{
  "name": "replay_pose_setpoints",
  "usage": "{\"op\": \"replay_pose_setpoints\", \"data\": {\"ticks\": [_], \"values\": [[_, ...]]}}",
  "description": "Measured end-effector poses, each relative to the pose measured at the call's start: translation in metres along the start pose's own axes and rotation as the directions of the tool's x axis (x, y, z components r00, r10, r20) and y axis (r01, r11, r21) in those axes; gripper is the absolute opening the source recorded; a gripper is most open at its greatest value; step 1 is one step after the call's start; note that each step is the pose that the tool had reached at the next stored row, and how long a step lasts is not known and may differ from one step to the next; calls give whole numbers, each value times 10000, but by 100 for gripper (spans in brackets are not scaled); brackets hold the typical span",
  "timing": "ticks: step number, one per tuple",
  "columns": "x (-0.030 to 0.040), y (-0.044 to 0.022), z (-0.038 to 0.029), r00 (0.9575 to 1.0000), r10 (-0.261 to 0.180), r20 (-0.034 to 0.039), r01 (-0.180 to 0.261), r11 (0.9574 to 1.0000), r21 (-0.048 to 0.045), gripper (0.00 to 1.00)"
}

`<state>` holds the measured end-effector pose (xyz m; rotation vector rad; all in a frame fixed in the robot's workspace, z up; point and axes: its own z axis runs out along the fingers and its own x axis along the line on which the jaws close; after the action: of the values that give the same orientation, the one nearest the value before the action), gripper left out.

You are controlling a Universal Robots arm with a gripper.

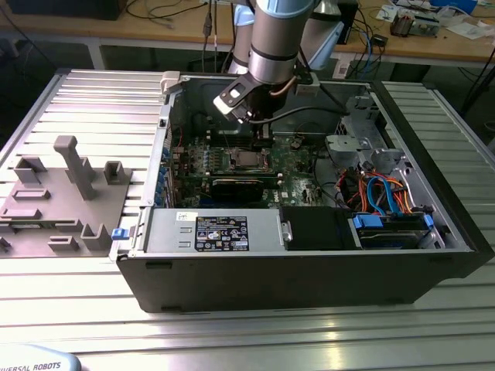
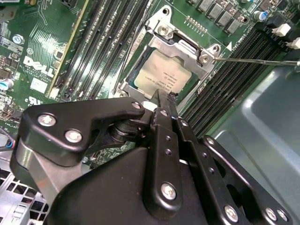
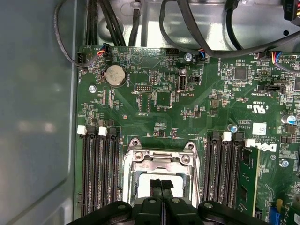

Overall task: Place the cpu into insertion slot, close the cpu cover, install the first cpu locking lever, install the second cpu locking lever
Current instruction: 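Close the cpu cover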

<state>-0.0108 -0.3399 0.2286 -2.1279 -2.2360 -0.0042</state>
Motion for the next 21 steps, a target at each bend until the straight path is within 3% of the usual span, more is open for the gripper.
{"op": "replay_pose_setpoints", "data": {"ticks": [11,21], "values": [[2,-64,41,10000,-1,-1,1,10000,0,11],[5,-203,122,10000,-1,1,1,10000,1,11]]}}
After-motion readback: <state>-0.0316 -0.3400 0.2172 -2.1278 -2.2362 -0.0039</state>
